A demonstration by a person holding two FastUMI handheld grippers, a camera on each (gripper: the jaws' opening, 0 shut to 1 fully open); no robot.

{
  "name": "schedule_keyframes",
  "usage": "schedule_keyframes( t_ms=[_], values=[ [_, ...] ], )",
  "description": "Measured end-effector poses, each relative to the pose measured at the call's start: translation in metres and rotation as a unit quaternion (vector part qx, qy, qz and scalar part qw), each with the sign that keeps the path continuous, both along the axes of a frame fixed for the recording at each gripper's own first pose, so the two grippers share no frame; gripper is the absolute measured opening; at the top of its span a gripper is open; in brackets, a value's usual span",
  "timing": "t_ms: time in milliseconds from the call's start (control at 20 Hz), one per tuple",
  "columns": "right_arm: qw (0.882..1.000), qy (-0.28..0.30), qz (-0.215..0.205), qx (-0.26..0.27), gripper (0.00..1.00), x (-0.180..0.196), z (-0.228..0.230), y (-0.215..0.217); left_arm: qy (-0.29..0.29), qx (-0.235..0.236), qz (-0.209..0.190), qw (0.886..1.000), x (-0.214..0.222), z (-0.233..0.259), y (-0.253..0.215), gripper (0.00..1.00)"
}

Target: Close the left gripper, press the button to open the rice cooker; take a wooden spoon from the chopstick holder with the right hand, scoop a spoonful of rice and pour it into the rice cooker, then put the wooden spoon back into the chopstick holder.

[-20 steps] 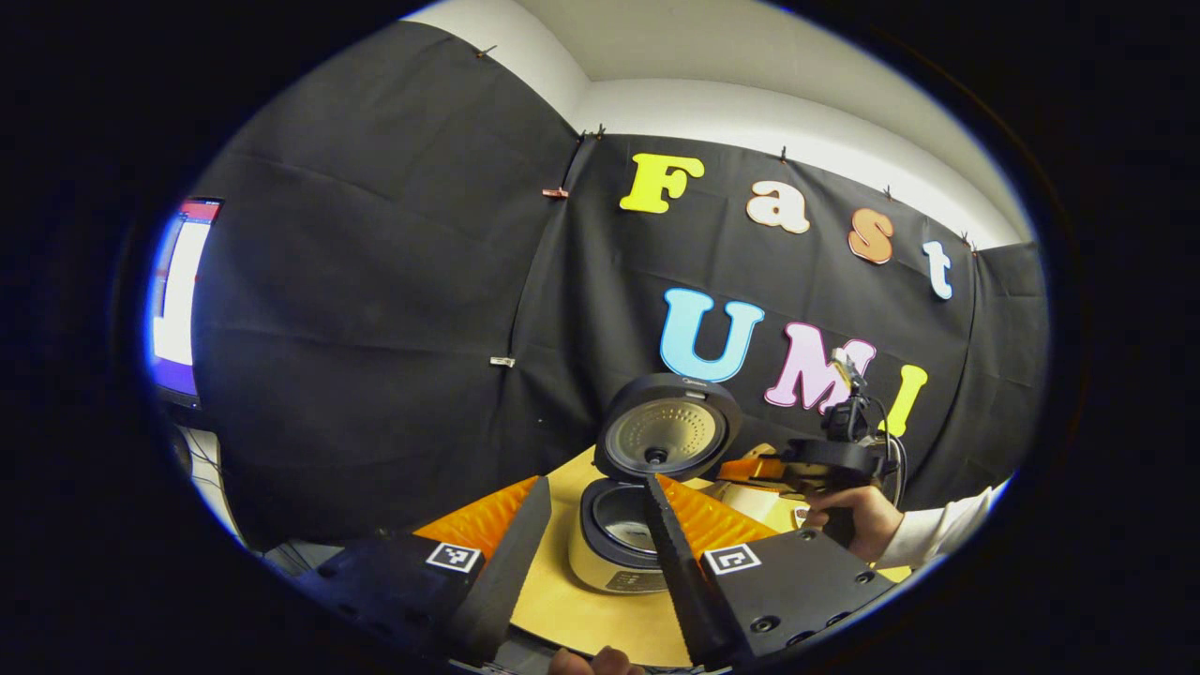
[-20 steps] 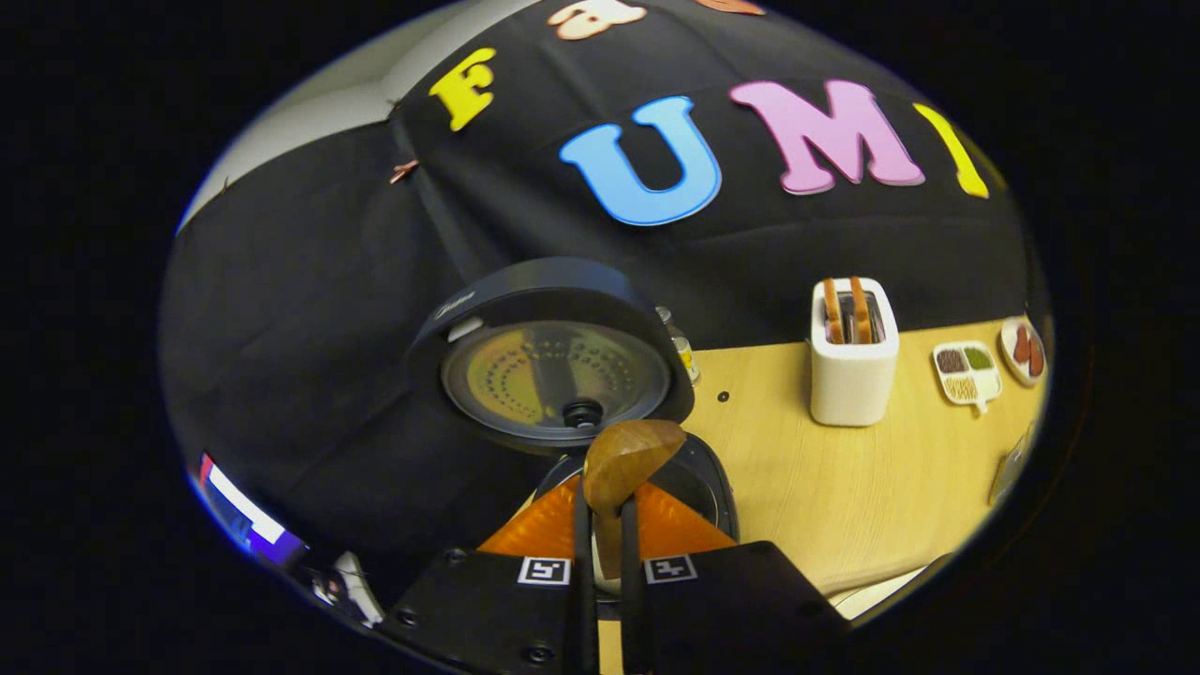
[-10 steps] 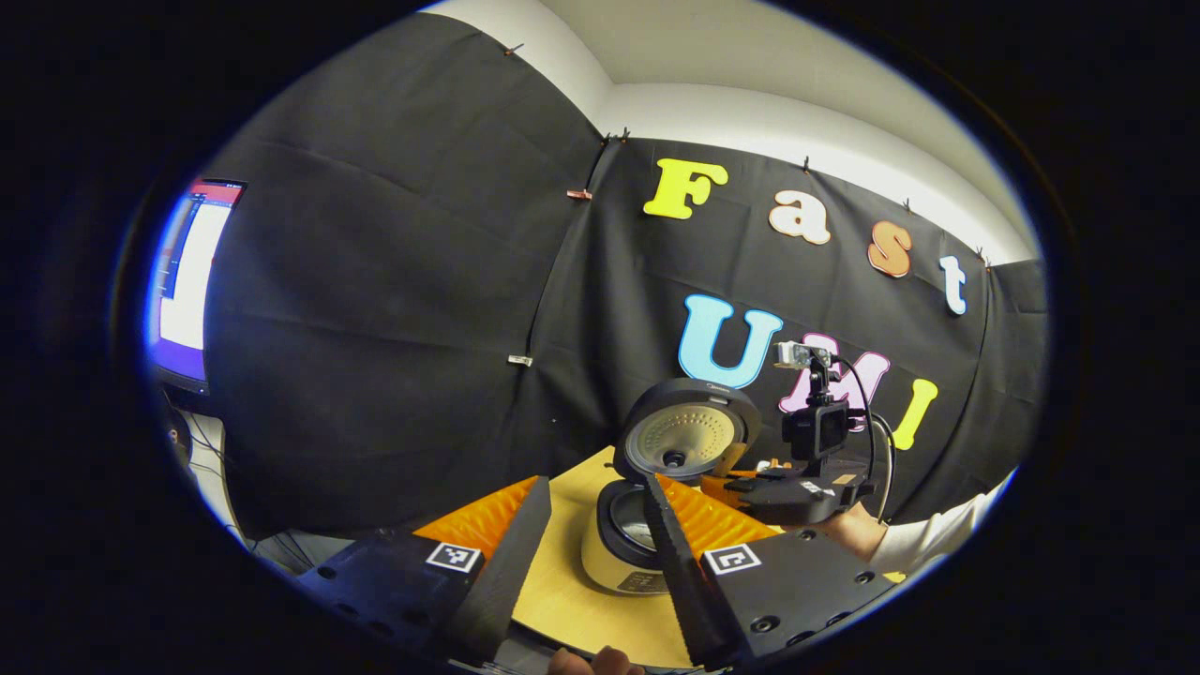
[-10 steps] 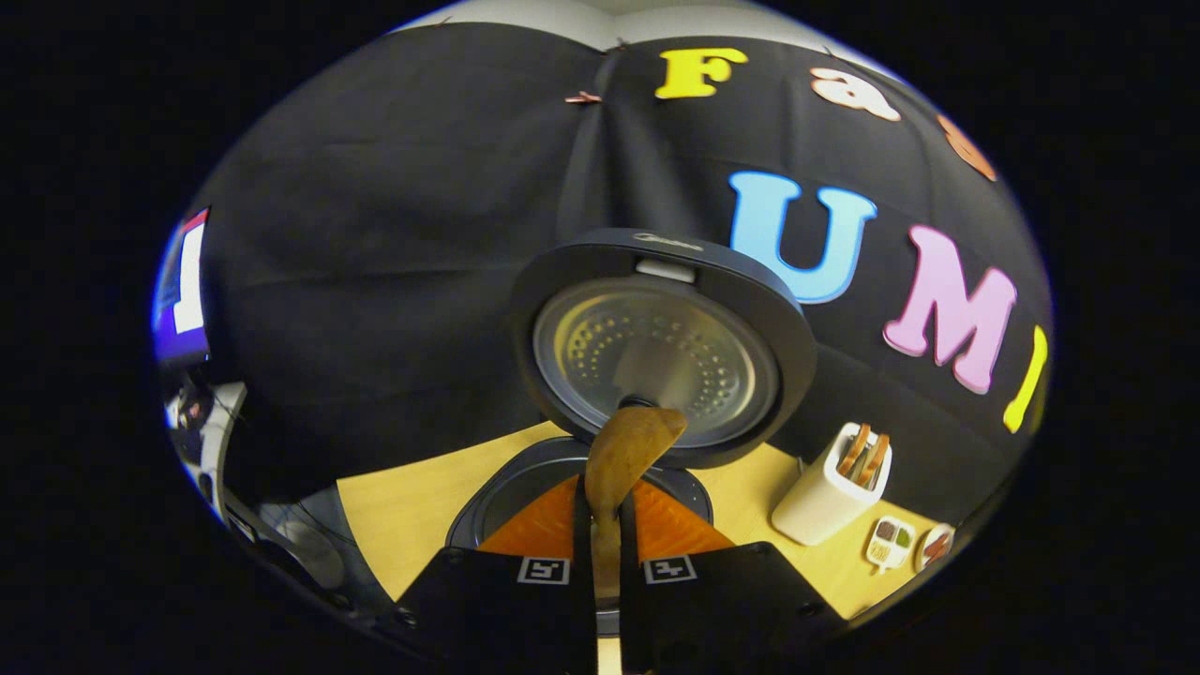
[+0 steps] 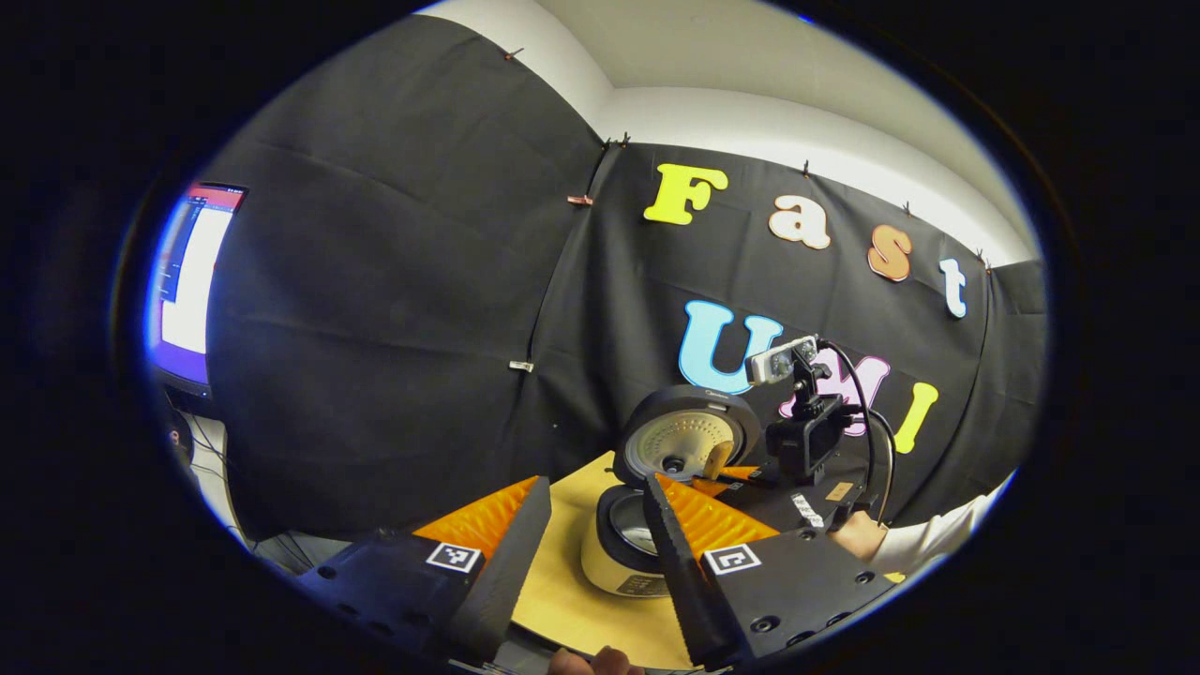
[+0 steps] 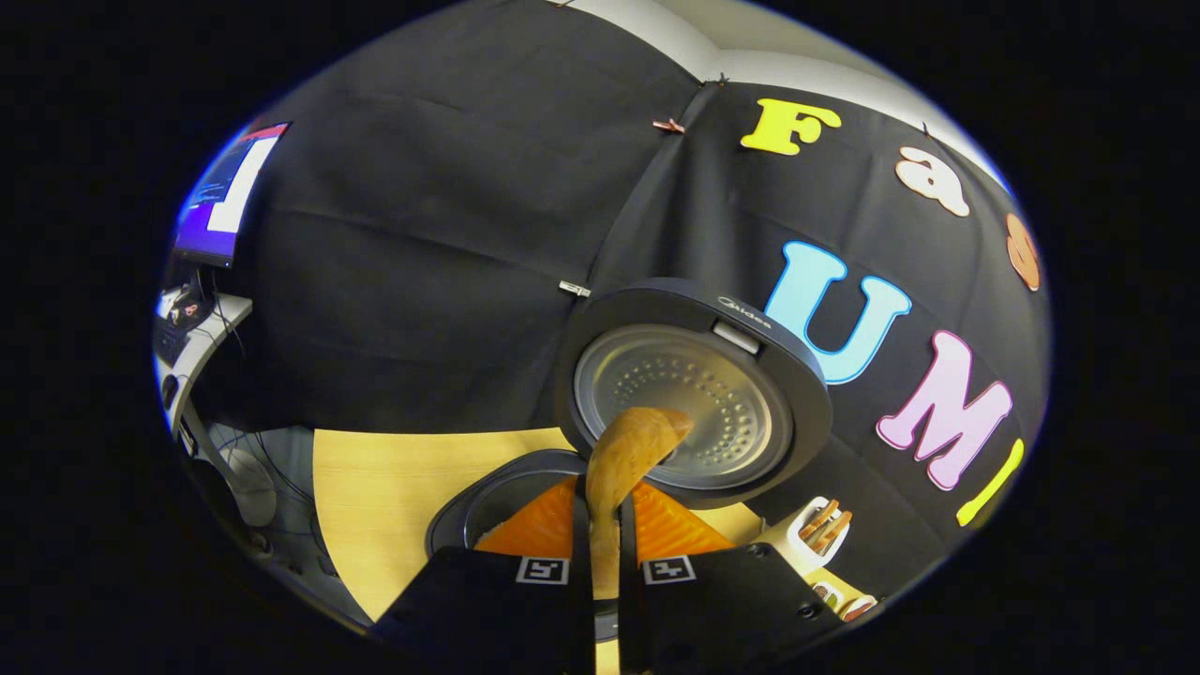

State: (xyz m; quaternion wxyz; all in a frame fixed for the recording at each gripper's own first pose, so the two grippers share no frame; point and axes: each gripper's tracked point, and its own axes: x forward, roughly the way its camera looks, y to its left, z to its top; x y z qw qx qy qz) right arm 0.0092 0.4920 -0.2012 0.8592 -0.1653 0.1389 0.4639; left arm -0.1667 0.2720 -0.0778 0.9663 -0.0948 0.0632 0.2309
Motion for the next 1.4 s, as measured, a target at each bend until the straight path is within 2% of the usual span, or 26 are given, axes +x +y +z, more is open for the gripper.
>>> schedule_keyframes(
  t_ms=[50,150,250,600,650,750,900,1100,1250,1400],
  values=[
    [0.999,0.032,-0.015,0.022,0.14,0.003,0.005,-0.003,0.0,0.003,0.0,1.0,0.001,0.001,-0.001,0.72],
    [0.989,0.115,-0.046,0.077,0.14,0.015,0.017,-0.011,-0.001,0.003,-0.004,1.0,0.002,0.001,-0.005,0.72],
    [0.97,0.186,-0.077,0.134,0.14,0.025,0.03,-0.026,0.0,-0.001,-0.008,1.0,0.003,0.001,-0.011,0.72],
    [0.909,0.306,-0.135,0.248,0.14,0.04,0.06,-0.102,0.003,0.007,-0.023,1.0,0.019,0.004,-0.034,0.72],
    [0.904,0.312,-0.141,0.257,0.14,0.042,0.063,-0.115,0.006,0.004,-0.026,1.0,0.022,0.001,-0.04,0.71],
    [0.904,0.303,-0.149,0.264,0.14,0.047,0.066,-0.146,0.003,-0.001,-0.046,0.999,0.035,0.002,-0.062,0.72],
    [0.897,0.31,-0.164,0.271,0.14,0.041,0.063,-0.195,0.014,-0.001,-0.059,0.998,0.056,-0.004,-0.081,0.72],
    [0.896,0.308,-0.192,0.257,0.14,0.044,0.045,-0.273,0.021,0.006,-0.08,0.997,0.082,-0.004,-0.116,0.72],
    [0.885,0.314,-0.229,0.256,0.14,0.052,0.023,-0.332,0.03,0.01,-0.095,0.995,0.102,-0.007,-0.143,0.72],
    [0.867,0.322,-0.275,0.264,0.14,0.072,0.001,-0.396,0.043,0.011,-0.101,0.994,0.117,-0.014,-0.165,0.72]
  ],
)
